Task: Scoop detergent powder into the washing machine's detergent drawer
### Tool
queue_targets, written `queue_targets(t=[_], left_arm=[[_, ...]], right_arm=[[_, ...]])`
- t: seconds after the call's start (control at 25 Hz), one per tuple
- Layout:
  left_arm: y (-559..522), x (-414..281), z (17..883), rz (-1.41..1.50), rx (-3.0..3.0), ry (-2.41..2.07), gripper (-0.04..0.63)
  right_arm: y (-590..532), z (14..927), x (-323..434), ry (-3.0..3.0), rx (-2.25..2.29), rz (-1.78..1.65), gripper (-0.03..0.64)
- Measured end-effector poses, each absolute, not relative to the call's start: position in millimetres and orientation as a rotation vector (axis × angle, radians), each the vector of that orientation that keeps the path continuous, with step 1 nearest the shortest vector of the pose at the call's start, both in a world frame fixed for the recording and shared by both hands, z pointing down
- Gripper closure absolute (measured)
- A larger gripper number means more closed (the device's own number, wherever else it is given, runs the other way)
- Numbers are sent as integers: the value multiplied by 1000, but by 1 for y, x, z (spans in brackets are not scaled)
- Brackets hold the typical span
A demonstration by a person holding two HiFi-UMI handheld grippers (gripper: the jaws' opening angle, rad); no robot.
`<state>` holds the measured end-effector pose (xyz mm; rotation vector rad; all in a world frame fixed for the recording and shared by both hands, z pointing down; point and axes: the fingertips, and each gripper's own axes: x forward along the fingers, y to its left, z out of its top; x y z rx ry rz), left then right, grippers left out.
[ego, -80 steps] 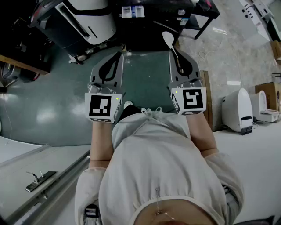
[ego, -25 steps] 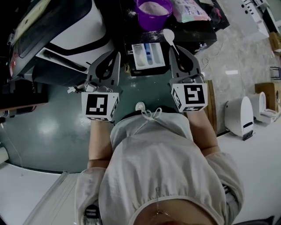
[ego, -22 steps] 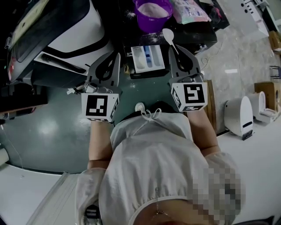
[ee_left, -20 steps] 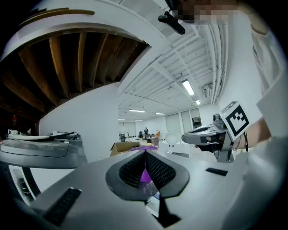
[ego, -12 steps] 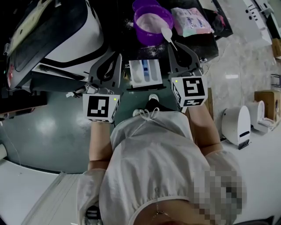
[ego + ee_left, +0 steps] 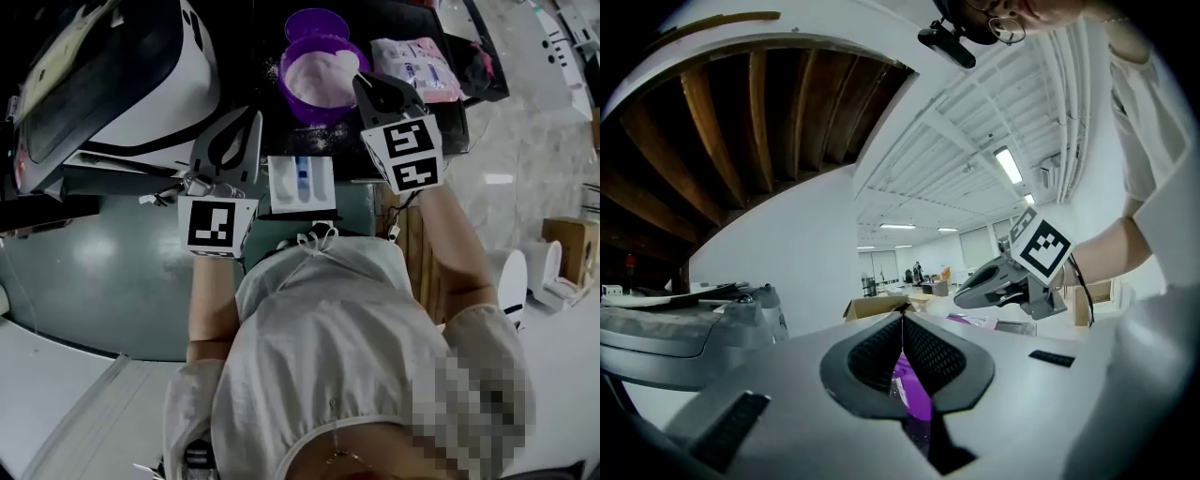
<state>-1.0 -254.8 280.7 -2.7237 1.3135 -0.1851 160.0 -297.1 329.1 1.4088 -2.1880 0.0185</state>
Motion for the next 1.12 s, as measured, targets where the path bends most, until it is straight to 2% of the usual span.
queue_targets(t=[0.6, 1.12], left_arm=[[-277, 3, 289, -262, -2714, 1392, 573], [-275, -2, 298, -309, -2742, 1432, 574]], right_arm=[[-352, 374, 139, -2005, 826, 43, 604], [-380, 396, 136, -1771, 664, -94, 605]])
